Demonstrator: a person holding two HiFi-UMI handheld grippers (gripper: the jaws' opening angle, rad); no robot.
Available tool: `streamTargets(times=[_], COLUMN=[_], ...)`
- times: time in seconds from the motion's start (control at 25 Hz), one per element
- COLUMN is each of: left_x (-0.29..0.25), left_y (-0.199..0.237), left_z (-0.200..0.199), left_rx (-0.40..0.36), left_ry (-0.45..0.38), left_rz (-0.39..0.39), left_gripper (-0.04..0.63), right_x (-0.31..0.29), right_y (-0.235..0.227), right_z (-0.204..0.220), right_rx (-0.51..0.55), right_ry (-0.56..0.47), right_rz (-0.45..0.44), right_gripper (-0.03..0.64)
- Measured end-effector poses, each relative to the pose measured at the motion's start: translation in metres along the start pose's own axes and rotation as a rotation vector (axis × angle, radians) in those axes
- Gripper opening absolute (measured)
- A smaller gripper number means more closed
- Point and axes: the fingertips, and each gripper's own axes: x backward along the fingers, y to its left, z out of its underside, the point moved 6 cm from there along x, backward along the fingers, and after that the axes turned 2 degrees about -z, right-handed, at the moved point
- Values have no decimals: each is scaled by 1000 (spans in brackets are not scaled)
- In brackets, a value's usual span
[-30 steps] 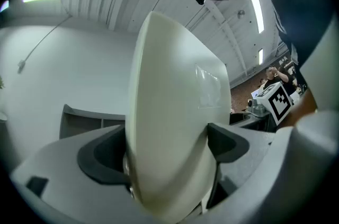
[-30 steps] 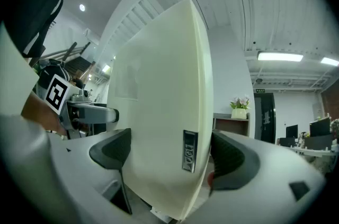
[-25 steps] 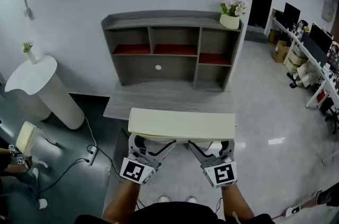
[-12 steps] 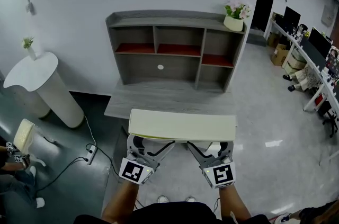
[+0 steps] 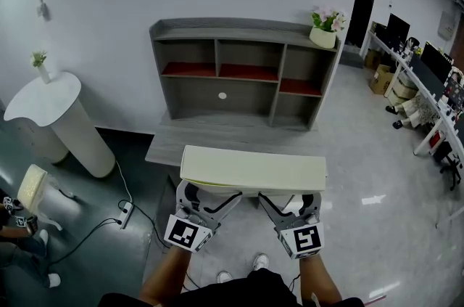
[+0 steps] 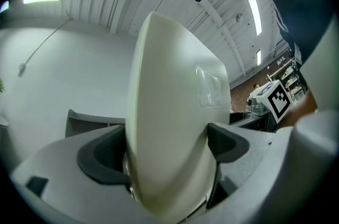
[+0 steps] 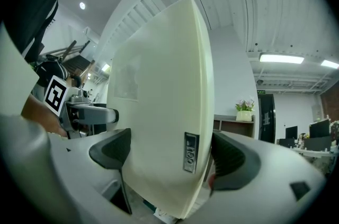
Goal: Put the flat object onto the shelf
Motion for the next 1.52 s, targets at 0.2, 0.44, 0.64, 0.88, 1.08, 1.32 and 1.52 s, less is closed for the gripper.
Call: streamTargets(times=[0.2,0.44,0.64,0.88,1.08,1.32,1.52], left_x=[-17,-53,-92,-135,-168,-195,-214], left_y=[14,29,37,43,44,40,41], left_z=[7,17,25,36,42,50,52], left_rx=[-5,-15,-9,-8,-11,-25,-41], left_ry=[3,13,18,13,18,28,24], left_rz=[-16,-33,-33,-48,-64,-91,-102], left_gripper=[474,474,474,474,474,474,474], right_x=[-23,-54,-76,-101,-117,-130,-139], right_y=[-13,-42,-76,-115,-147,-175,-195], right_z=[6,15,23,32,40,52,55], right_rx=[2,-14,-18,-13,-20,-34,-36], right_ry=[-44,-51,-63,-77,-87,-100,-118], right_rz=[-7,-15,-25,-43,-57,-87,-101], right_gripper=[465,465,463,463,464,463,463])
